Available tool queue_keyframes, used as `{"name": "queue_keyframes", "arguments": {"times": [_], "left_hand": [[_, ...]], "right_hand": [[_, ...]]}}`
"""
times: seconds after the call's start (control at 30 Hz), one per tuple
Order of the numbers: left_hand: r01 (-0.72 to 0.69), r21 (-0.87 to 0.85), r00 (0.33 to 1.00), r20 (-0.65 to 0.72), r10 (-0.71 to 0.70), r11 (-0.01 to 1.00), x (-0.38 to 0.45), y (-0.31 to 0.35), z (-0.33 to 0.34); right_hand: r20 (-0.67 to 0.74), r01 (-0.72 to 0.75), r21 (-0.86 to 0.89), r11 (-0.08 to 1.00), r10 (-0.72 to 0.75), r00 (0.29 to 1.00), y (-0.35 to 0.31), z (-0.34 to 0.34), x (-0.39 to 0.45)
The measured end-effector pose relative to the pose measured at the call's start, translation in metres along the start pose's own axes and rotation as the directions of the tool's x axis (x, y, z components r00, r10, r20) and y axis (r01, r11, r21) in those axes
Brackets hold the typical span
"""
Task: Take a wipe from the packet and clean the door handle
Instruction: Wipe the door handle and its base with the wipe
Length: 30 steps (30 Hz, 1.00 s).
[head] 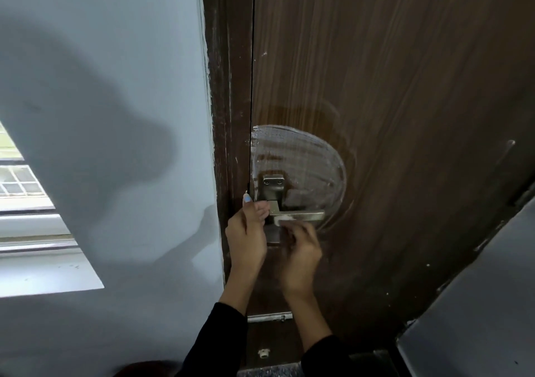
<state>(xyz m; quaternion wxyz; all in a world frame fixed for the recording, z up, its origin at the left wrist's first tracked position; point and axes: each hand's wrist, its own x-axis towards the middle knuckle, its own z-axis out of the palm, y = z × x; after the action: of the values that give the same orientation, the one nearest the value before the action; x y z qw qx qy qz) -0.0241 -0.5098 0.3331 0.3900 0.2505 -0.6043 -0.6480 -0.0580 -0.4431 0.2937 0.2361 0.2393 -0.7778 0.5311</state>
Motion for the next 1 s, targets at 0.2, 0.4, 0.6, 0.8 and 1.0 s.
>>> {"name": "queue_keyframes", "arguments": {"times": [0.2,0.4,0.6,0.8,1.0], "left_hand": [[0.003,0.051,1.0,0.005,-0.003,0.999,-0.006,-0.002,0.002],[0.014,0.037,1.0,-0.007,-0.014,0.999,-0.005,0.001,0.003],[0.008,0.036,1.0,-0.006,-0.008,0.999,-0.005,0.0,0.001],[0.015,0.031,1.0,0.021,-0.015,0.999,-0.005,0.001,-0.001],[0.013,0.045,1.0,0.007,-0.013,0.999,-0.006,0.002,0.0]], "right_hand": [[-0.186,-0.147,0.103,0.984,0.165,0.969,0.0,-0.012,0.018],[-0.126,-0.157,0.133,0.979,0.174,0.977,0.003,-0.012,0.015],[-0.095,-0.112,0.114,0.987,0.123,0.988,-0.007,-0.005,0.012],[-0.195,-0.222,0.139,0.965,0.246,0.949,0.003,-0.012,0.014],[-0.077,-0.086,0.081,0.993,0.092,0.993,-0.01,-0.009,0.014]]}}
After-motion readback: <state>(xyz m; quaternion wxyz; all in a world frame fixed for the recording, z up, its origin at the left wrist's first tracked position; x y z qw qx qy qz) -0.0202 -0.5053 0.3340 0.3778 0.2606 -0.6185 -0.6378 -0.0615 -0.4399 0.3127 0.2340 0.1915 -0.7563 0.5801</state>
